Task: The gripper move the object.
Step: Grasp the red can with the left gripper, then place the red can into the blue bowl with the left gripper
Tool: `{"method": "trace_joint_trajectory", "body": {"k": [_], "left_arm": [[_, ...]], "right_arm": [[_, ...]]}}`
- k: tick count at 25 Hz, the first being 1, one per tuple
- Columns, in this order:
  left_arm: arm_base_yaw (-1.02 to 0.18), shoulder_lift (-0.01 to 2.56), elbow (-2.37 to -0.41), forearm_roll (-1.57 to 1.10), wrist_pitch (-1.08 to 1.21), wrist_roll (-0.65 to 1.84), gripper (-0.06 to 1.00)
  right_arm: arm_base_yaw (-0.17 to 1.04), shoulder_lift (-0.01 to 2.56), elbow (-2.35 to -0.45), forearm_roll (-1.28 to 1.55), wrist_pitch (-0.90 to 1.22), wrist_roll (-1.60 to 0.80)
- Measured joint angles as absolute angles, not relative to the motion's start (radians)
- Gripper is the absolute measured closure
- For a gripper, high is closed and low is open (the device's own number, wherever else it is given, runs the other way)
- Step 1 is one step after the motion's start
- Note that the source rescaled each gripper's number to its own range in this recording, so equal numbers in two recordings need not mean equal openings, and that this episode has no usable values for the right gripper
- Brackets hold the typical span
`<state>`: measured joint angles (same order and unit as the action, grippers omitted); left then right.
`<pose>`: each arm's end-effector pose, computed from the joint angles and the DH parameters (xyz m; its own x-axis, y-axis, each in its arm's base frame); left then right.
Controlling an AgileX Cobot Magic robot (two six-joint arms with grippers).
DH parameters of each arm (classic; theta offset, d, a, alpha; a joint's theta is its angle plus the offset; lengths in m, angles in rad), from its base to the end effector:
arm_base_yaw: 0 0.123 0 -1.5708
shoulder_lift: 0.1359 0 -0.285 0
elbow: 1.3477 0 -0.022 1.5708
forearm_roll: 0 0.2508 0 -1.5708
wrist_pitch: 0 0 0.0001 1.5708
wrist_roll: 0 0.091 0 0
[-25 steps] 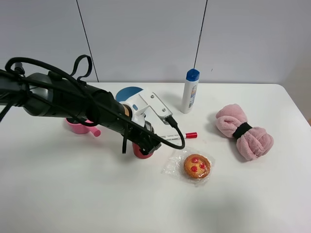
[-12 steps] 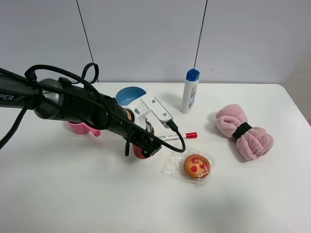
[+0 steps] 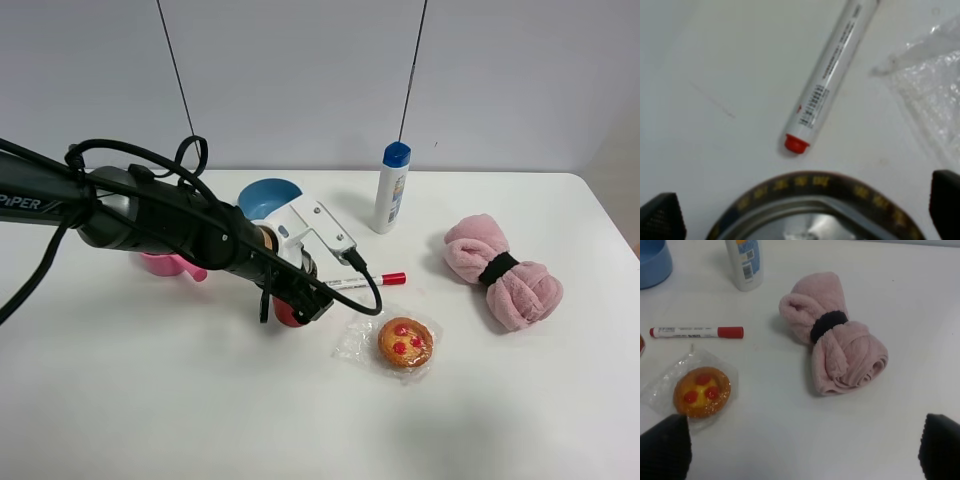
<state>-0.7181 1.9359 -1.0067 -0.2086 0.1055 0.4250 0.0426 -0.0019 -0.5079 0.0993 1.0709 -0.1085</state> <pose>0.2800 -0.2473 0.1267 -0.4520 0.6815 -0.5756 0.7834 0.6118 0.1091 -0.0070 0.0076 0.2790 -0.4460 -0.0796 -0.8915 -0.1472 0.9890 -0.0146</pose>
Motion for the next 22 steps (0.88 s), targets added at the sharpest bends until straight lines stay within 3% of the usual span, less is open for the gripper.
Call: {"method": "trace_joint_trajectory", "body": {"k": [8,10,11,12,13,22], "left_arm": [[-0.718,1.944,-1.01,-0.209,0.094,0.425,-0.02],[-0.718,1.944,-1.01,-0.209,0.091,0.425,0.24],[-0.718,1.945,-1.01,-0.209,0.089,0.425,0.51],[-0.718,1.946,-1.01,-0.209,0.086,0.424,0.85],[-0.718,1.947,-1.011,-0.212,0.084,0.422,0.94],[-0.718,1.921,-1.007,-0.211,0.121,0.422,0.93]], "right_arm": [[0.043,-0.002,-0.508,0.099,1.071,-0.109],[0.043,-0.002,-0.508,0.099,1.071,-0.109],[0.043,-0.002,-0.508,0.099,1.071,-0.109],[0.043,-0.002,-0.508,0.099,1.071,-0.109],[0.043,-0.002,-0.508,0.099,1.071,-0.109],[0.043,-0.002,-0.508,0.099,1.071,-0.109]]}}
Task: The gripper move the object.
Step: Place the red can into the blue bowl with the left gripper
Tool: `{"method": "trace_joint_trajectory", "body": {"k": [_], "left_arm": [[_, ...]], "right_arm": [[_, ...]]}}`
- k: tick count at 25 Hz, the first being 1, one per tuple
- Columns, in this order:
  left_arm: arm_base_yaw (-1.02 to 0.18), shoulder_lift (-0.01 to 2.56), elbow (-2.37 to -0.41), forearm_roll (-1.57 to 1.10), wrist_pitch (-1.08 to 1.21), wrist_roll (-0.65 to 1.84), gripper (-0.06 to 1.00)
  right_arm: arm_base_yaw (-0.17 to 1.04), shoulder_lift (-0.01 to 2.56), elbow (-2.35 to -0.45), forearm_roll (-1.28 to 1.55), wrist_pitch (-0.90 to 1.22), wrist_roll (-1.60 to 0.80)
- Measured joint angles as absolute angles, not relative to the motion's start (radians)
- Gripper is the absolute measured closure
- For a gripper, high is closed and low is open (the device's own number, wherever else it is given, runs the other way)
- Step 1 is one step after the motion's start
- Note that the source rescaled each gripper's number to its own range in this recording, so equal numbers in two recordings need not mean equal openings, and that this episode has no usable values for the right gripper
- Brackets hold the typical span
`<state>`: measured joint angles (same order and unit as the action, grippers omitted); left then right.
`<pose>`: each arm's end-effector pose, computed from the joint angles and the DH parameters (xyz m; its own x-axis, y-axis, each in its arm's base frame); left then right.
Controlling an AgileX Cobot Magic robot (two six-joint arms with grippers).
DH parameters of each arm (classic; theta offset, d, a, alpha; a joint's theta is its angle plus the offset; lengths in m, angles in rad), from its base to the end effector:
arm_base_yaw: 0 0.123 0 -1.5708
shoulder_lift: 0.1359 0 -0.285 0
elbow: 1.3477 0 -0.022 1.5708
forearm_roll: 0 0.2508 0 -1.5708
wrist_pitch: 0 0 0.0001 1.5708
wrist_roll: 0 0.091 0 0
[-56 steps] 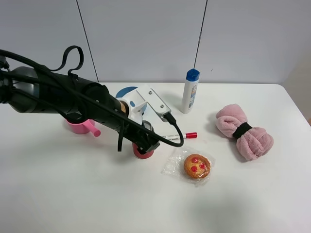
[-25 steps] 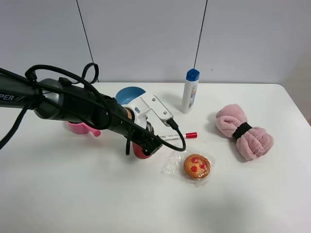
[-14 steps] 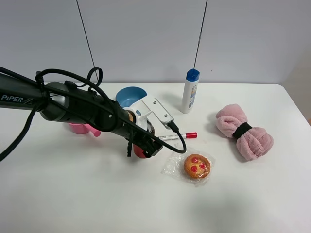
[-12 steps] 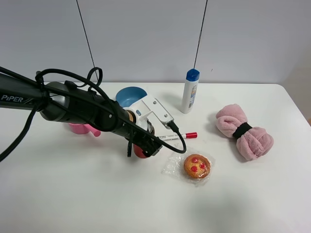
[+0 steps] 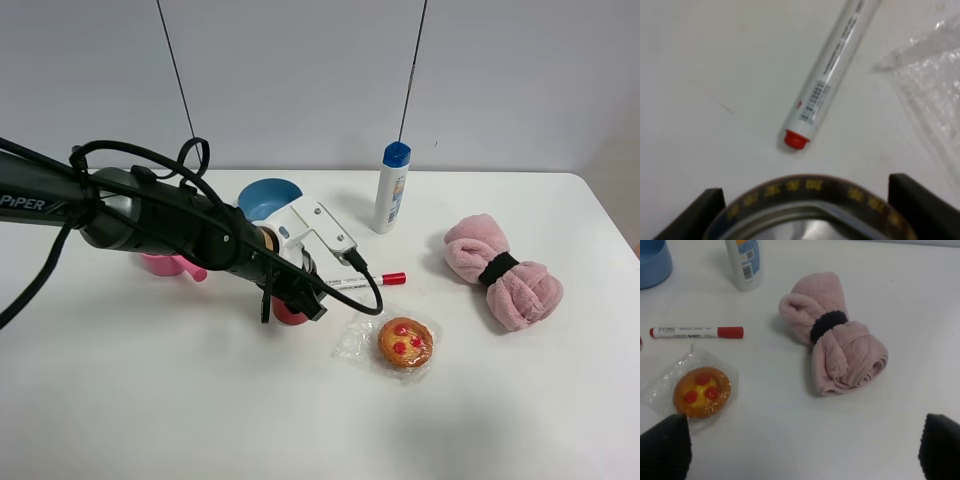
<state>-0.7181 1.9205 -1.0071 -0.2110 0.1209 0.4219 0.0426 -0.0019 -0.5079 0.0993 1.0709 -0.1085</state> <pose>0.2789 -0.2468 0.1318 -0.4554 0.6777 -0.5773 0.7825 0.6140 0.1036 -0.0070 0.0076 0.2790 -0.4460 -0.0796 -0.8915 -0.1472 0.9890 -0.0146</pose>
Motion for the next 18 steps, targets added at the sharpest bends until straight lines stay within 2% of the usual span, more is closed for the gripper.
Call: {"method": "trace_joint_trajectory", "body": {"k": [13,18], "left_arm": [[-0.71,1.654,-1.008,-0.208,0.211,0.407,0.93],[-0.705,1.647,-1.111,-0.171,0.453,0.302,0.93]], "right_arm": [[0.043,-0.002,-0.508,0.099,1.071,-0.109],[0.043,-0.002,-0.508,0.099,1.071,-0.109]]}}
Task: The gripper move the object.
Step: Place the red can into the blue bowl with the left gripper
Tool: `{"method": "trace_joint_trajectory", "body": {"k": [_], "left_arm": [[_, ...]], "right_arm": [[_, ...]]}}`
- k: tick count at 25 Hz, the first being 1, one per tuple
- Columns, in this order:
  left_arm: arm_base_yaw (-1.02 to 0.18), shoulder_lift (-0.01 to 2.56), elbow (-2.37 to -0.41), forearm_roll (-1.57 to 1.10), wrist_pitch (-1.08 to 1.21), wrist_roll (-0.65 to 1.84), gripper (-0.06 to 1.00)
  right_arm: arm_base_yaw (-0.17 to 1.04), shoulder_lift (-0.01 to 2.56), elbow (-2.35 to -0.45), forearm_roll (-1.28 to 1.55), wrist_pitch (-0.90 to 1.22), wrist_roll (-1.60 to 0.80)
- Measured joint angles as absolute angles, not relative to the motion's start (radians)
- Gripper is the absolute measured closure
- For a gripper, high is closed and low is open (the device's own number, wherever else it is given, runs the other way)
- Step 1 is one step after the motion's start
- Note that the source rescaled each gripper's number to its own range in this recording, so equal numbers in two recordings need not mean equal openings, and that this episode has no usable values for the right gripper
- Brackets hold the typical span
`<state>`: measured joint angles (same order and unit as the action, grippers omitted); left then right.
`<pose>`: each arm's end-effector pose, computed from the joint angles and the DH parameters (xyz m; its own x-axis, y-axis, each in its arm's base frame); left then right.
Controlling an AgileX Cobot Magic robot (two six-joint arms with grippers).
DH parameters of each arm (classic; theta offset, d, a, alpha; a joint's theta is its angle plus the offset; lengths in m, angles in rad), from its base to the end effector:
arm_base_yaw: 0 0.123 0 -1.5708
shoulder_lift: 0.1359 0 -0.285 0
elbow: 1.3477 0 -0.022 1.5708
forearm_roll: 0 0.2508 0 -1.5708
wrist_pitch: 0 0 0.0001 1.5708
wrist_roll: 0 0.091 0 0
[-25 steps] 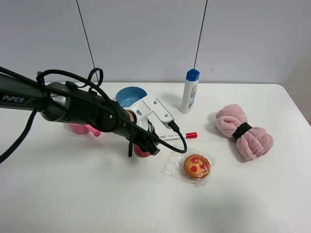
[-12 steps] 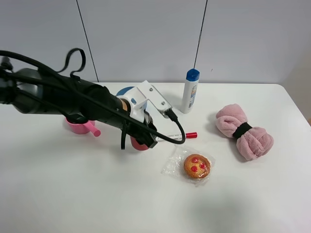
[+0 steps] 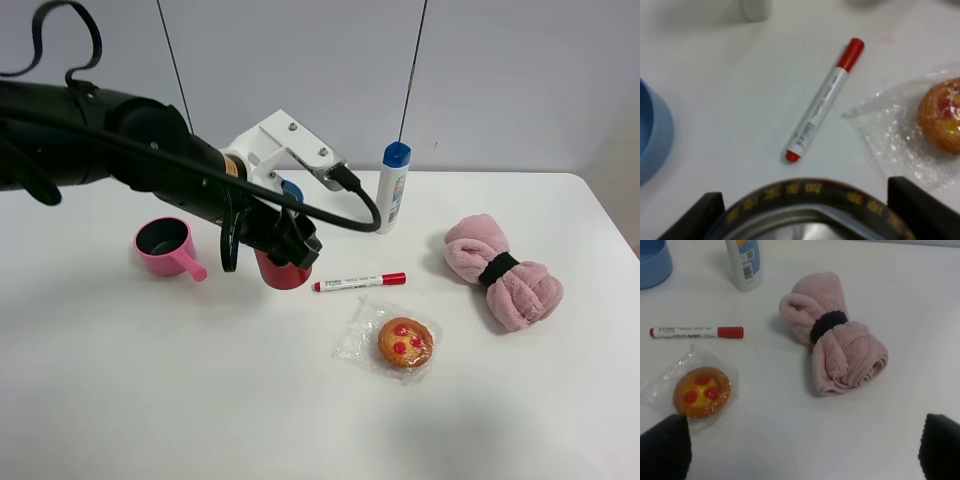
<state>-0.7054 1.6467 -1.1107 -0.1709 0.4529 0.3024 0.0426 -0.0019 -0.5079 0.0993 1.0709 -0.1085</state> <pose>0.2636 -0.2334 0.2417 -0.4871 0.6085 -0.6265 0.7624 0.6462 0.0349 -0.0070 0.0076 0.2790 -0.4460 -0.0796 -0.8915 -0.1472 0.9890 -0.0146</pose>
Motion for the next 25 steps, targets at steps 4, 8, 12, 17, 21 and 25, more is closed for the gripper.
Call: {"method": "trace_joint_trajectory", "body": {"k": [4,8,12,17,21,25], "left_arm": [[-0.705,1.647,-1.242,-0.068,0.635,0.259,0.93],[-0.695,1.647,-1.341,0.042,0.697,0.247,0.93],[-0.65,1.656,-1.395,0.069,0.696,0.249,0.93],[-0.571,1.713,-1.403,0.073,0.652,0.324,0.93],[-0.509,1.778,-1.405,0.072,0.596,0.381,0.93],[-0.463,1.861,-1.45,0.028,0.576,0.395,0.93]], "right_arm": [[0.043,-0.002,-0.508,0.099,1.071,-0.109],[0.043,-0.002,-0.508,0.099,1.071,-0.109],[0.043,-0.002,-0.508,0.099,1.071,-0.109],[0.043,-0.002,-0.508,0.099,1.071,-0.109],[0.043,-0.002,-0.508,0.099,1.071,-0.109],[0.043,-0.002,-0.508,0.099,1.071,-0.109]]}}
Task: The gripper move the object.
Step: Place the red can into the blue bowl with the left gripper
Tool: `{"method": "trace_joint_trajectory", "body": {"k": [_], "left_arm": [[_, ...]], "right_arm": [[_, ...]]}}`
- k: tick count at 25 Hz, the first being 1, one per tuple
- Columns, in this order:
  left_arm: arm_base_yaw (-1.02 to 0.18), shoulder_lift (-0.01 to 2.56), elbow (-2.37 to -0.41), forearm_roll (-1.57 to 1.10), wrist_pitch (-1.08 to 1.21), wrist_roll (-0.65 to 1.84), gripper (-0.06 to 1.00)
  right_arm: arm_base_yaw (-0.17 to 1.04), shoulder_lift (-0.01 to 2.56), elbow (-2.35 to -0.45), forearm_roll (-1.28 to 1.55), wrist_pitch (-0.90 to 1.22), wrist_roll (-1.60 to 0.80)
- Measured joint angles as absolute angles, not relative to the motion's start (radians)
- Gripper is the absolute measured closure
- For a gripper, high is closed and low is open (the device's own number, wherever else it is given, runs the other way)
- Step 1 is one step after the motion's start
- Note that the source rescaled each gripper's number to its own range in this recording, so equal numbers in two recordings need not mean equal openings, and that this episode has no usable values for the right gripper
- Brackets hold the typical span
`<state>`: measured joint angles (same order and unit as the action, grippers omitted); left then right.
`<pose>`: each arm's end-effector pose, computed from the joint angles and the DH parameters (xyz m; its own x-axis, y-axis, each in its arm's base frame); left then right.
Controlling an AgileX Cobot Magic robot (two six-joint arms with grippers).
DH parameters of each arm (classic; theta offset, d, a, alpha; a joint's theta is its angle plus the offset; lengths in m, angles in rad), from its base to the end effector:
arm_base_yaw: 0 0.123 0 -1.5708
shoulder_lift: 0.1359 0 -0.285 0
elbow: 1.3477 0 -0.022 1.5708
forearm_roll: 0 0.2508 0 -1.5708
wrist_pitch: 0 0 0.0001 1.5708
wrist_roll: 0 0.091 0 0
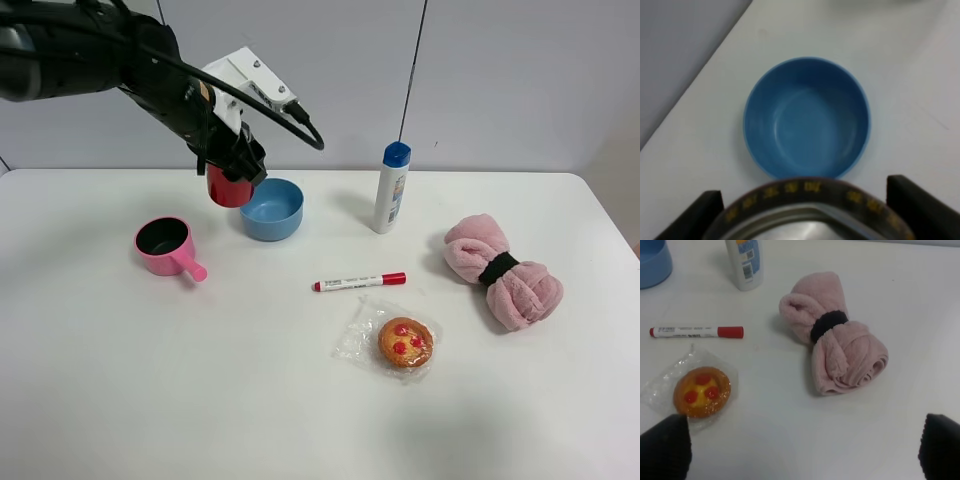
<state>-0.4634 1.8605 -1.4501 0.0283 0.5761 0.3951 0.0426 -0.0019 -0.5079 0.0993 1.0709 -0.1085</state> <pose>0.3755 -0.1860 0.2525 -0.4614 0.6852 -0.5636 0.6852 0.6787 0.2641 -0.0070 0.0076 0.2790 -0.4460 -0.0796 -0.8915 -0.1472 0.9890 -0.0146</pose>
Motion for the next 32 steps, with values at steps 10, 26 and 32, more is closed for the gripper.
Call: {"method": "trace_joint_trajectory", "body": {"k": [10,26,32], "left_arm": [[-0.448,2.074,-1.753,-0.063,0.693,0.383,0.93],[-0.348,2.187,-1.89,-0.264,0.76,0.383,0.93],[-0.346,2.215,-1.892,-0.342,0.74,0.383,0.93]], "right_arm": [[0.043,-0.002,-0.508,0.099,1.071,-0.109],[0.043,-0.002,-0.508,0.099,1.071,-0.109],[0.043,-0.002,-0.508,0.099,1.071,-0.109]]}}
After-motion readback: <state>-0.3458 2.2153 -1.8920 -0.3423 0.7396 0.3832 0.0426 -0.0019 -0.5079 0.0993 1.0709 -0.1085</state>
